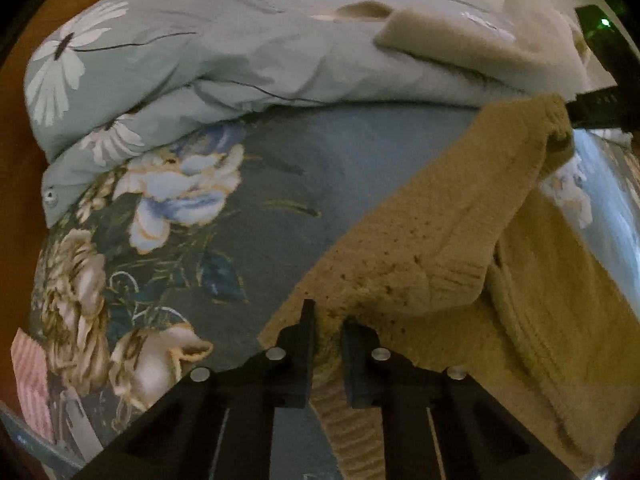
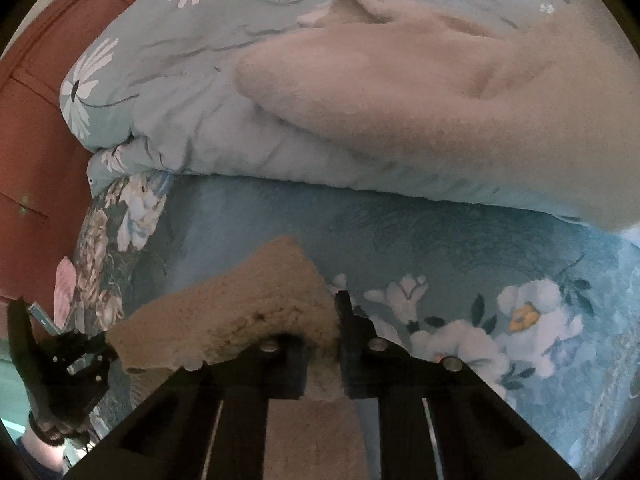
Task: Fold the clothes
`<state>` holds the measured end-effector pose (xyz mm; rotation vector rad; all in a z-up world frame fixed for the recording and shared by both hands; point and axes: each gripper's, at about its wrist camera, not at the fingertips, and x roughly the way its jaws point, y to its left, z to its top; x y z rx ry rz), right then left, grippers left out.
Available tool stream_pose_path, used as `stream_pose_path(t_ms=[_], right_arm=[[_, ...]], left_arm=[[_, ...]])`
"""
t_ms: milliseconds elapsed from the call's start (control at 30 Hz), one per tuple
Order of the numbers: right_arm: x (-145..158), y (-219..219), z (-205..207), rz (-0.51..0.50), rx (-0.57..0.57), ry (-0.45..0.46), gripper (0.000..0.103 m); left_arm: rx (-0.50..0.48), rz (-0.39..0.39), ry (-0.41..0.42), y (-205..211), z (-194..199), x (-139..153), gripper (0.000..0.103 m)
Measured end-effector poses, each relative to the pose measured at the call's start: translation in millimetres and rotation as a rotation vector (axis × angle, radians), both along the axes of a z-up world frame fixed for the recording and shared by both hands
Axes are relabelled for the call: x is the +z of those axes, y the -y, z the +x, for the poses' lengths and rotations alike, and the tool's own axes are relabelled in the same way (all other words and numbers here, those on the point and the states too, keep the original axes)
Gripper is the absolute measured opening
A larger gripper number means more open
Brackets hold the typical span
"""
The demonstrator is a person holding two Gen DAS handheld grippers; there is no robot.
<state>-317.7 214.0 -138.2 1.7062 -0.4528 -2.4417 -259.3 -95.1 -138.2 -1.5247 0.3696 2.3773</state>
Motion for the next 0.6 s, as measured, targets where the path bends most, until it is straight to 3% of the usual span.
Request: stream_pose_path(t_ms=[133,267,600], right_arm=[[31,-3,11,-0.002,-0.018,-0.058,0.01],[79,-9,26,-0.002,-0.031,-0.139,0.01],[238,-7,107,0.051,-0.015,-0.415,0.01]], left_arm=[[0.058,0.055,-0.041,2,7,26,0.011],[0.076,0.081,-0.134,6,20,78,0.01],[0.104,0.095,-0.401,-4,88,221,0.01]])
